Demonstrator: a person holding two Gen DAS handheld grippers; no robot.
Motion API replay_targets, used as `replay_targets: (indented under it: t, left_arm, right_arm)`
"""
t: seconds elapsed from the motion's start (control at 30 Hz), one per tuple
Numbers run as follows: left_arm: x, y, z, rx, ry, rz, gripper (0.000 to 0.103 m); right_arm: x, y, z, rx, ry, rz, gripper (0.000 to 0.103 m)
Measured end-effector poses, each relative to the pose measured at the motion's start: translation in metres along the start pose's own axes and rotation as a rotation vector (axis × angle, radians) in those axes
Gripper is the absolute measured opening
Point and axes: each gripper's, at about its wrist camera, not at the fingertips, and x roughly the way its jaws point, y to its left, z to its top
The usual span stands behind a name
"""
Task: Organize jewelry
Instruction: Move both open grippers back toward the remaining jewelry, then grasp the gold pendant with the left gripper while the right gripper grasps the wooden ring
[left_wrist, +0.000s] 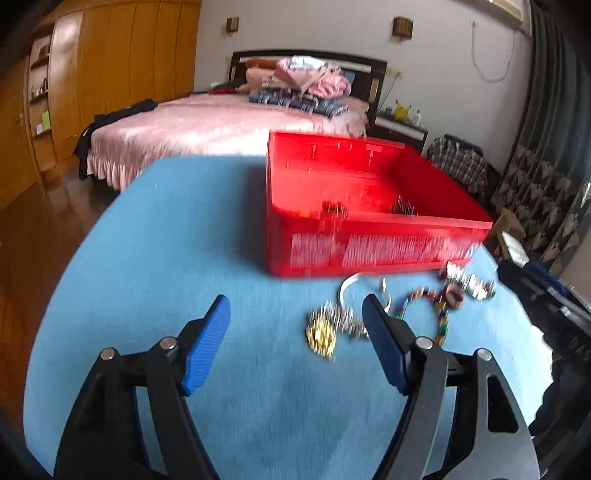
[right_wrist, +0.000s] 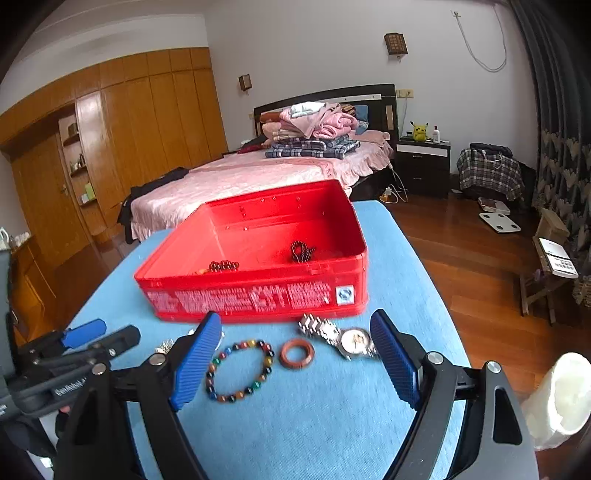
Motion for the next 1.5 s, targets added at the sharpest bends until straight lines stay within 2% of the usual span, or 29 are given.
replay_targets:
  t: [0.27, 0.53, 0.63, 0.7, 0.87, 1.07, 1.17, 1.27, 1.43, 1.5]
  left_arm:
    - [0.021, 0.003, -0.018, -0.01, 0.112, 0.037, 0.056]
    - [0.027, 0.004, -0.01, -0.031, 0.127, 0.015, 0.053]
    - [0.029, 0.0, -0.012, -0.012, 0.131, 0.029, 0.053]
    - [0.029, -0.003, -0.013, -0.002, 0.134, 0.037, 0.048]
    - [0.03, -0.007, -0.011, 0.02, 0.137, 0.035, 0.018]
    - [0.027, 0.002, -0.011, -0.04, 0.126, -0.022, 0.018]
    - [0.02, 0.007, -0.012, -0.057, 0.096, -0.011, 0.018]
    - [0.013, 0.009, -0.01, -0.066, 0.074, -0.012, 0.018]
    - [0.005, 0.003, -0.004, -0.051, 0.045, -0.028, 0.018]
    - [0.006, 0.0, -0.004, -0.05, 0.044, -0.033, 0.018]
  right_arm:
    - [0.0, 0.0, -0.02, 0.012, 0.034, 0.0, 0.081]
    - [-0.001, -0.001, -0.02, 0.017, 0.031, 0.007, 0.081]
    - [0.001, -0.001, -0.021, 0.023, 0.039, 0.009, 0.081]
    - [0.001, -0.001, -0.02, 0.025, 0.039, 0.01, 0.081]
    - [0.001, -0.001, -0.019, 0.027, 0.04, 0.011, 0.081]
    - [0.003, 0.001, -0.018, 0.02, 0.06, 0.021, 0.081]
    - [0.006, 0.001, -0.018, 0.014, 0.077, 0.032, 0.081]
    - [0.011, 0.002, -0.018, 0.014, 0.103, 0.031, 0.073]
    - [0.024, 0.001, -0.019, 0.027, 0.157, 0.044, 0.051]
    - [0.029, 0.001, -0.019, 0.031, 0.182, 0.048, 0.046]
